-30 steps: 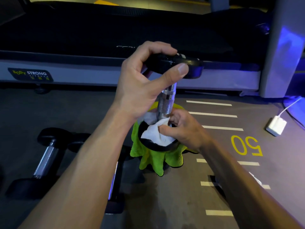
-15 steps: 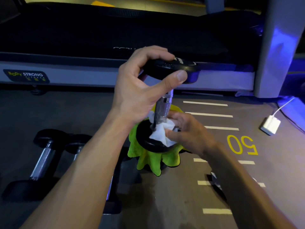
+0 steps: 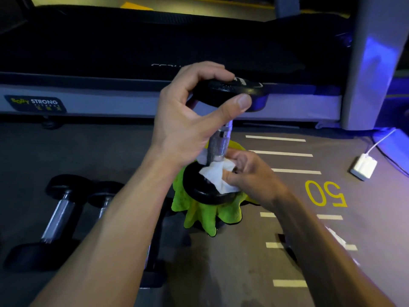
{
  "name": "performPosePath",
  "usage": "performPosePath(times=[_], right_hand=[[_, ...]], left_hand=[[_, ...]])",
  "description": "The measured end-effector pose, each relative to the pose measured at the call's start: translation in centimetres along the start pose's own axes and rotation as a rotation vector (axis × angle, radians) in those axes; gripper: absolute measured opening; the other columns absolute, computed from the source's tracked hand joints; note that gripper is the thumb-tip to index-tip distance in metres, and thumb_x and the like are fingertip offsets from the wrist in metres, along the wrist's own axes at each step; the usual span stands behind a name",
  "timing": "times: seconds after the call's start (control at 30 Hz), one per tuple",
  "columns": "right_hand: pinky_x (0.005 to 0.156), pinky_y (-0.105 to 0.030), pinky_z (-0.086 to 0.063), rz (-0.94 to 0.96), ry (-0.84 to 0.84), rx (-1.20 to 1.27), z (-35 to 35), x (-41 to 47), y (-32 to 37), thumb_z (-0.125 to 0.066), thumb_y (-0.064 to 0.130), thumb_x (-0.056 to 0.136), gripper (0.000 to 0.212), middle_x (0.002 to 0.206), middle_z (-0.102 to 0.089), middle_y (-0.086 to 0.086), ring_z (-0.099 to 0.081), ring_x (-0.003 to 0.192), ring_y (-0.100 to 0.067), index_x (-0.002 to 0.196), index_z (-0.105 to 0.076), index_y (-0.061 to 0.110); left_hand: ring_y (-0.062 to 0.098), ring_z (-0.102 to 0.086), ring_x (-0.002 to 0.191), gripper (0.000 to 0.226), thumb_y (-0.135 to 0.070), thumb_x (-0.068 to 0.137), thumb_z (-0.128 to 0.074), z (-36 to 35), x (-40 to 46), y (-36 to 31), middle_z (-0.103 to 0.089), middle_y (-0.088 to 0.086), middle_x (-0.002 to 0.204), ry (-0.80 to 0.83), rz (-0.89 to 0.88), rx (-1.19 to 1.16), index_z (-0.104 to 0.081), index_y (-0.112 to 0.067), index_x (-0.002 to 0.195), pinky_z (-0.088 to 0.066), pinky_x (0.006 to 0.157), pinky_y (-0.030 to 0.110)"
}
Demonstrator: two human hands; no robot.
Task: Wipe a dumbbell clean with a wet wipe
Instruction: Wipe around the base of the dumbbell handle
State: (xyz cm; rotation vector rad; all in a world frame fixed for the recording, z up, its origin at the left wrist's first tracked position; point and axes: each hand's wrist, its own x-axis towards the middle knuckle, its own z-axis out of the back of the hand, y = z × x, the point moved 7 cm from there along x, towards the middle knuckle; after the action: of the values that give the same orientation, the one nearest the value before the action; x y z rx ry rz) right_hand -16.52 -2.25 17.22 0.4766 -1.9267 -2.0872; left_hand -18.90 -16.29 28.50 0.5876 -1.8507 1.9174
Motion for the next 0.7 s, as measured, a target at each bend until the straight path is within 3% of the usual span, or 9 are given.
performPosePath(times=[0.07,0.13,0.2,0.27,0.37,0.43,0.53,0.6,0.7], right_hand=[[0.088,-0.037,-0.058,0.049,-0.215,-0.125,0.4,-0.8,0.6,-0.064,0.005,0.091,0.040,0.112,-0.078,-0.006,-0.073,0.097,-0.015,0.129,-0.065,0.019],[0.090,-0.032,-0.058,0.092,-0.470,-0.168,0.2,-2.3,1.7,-0.068,0.013,0.092,0.051,0.116,-0.077,0.006,-0.072,0.103,-0.005,0.141,-0.057,0.025],[0.094,-0.024,-0.054,0.176,-0.569,-0.236,-1.2,-3.0,2.9,-0.068,0.018,0.091,0.058,0.123,-0.071,0.016,-0.066,0.109,0.004,0.146,-0.052,0.025],[0.086,-0.023,-0.055,0.205,-0.533,-0.243,-2.7,-2.2,3.2,-0.066,0.012,0.092,0.049,0.111,-0.073,0.015,-0.068,0.100,0.001,0.138,-0.055,0.025],[0.082,-0.037,-0.056,0.112,-0.457,-0.287,-2.2,0.2,2.4,-0.068,0.017,0.088,0.030,0.100,-0.075,0.004,-0.071,0.094,-0.009,0.118,-0.064,0.018],[0.084,-0.047,-0.056,0.064,-0.279,-0.239,-1.5,1.8,2.2,-0.070,0.013,0.087,0.018,0.099,-0.077,-0.012,-0.070,0.092,-0.012,0.105,-0.072,0.009],[0.093,-0.055,-0.054,0.054,-0.103,-0.112,-1.2,2.4,2.4,-0.071,0.005,0.093,0.015,0.105,-0.073,-0.027,-0.069,0.095,-0.023,0.105,-0.072,-0.005],[0.089,-0.052,-0.055,0.090,-0.120,-0.050,-1.3,2.7,2.5,-0.070,0.006,0.092,0.022,0.106,-0.072,-0.029,-0.068,0.095,-0.023,0.109,-0.068,-0.007],[0.078,-0.034,-0.058,0.155,-0.301,0.189,-1.4,2.4,2.3,-0.070,-0.002,0.084,0.039,0.098,-0.074,-0.016,-0.070,0.089,-0.020,0.121,-0.058,-0.006]], left_hand=[[0.015,-0.068,0.114,0.029,-0.026,0.084,-0.087,0.2,0.1,0.1,-0.069,0.001,0.122,-0.016,0.006,0.013,-0.069,-0.026,0.106,-0.052,0.095,0.030],[0.016,-0.068,0.111,0.028,-0.026,0.085,-0.087,0.7,0.3,0.3,-0.069,0.000,0.119,-0.039,0.010,0.014,-0.069,-0.026,0.106,-0.057,0.096,0.041],[0.016,-0.068,0.111,0.027,-0.026,0.086,-0.086,1.0,0.4,0.4,-0.069,-0.001,0.118,-0.051,0.015,0.018,-0.069,-0.025,0.107,-0.057,0.100,0.049],[0.017,-0.068,0.112,0.027,-0.026,0.086,-0.086,0.8,0.3,0.4,-0.069,0.000,0.118,-0.050,0.011,0.029,-0.069,-0.024,0.107,-0.056,0.100,0.047],[0.015,-0.068,0.113,0.029,-0.025,0.085,-0.087,0.4,0.2,0.2,-0.068,0.000,0.120,-0.034,0.014,0.016,-0.069,-0.021,0.107,-0.054,0.097,0.035],[0.012,-0.068,0.113,0.029,-0.024,0.084,-0.087,0.1,0.2,0.1,-0.068,-0.002,0.120,-0.014,0.014,0.005,-0.069,-0.021,0.106,-0.052,0.095,0.028],[0.013,-0.068,0.114,0.028,-0.024,0.085,-0.087,0.2,0.4,0.2,-0.068,-0.001,0.121,-0.005,0.011,-0.006,-0.069,-0.023,0.106,-0.052,0.095,0.028],[0.014,-0.068,0.114,0.028,-0.023,0.085,-0.087,0.2,0.5,0.3,-0.068,-0.001,0.121,-0.008,0.009,-0.013,-0.069,-0.022,0.106,-0.052,0.096,0.029],[0.010,-0.067,0.113,0.029,-0.020,0.085,-0.086,-0.1,0.6,0.3,-0.067,0.003,0.121,0.007,0.005,-0.033,-0.069,-0.016,0.108,-0.053,0.098,0.029]])
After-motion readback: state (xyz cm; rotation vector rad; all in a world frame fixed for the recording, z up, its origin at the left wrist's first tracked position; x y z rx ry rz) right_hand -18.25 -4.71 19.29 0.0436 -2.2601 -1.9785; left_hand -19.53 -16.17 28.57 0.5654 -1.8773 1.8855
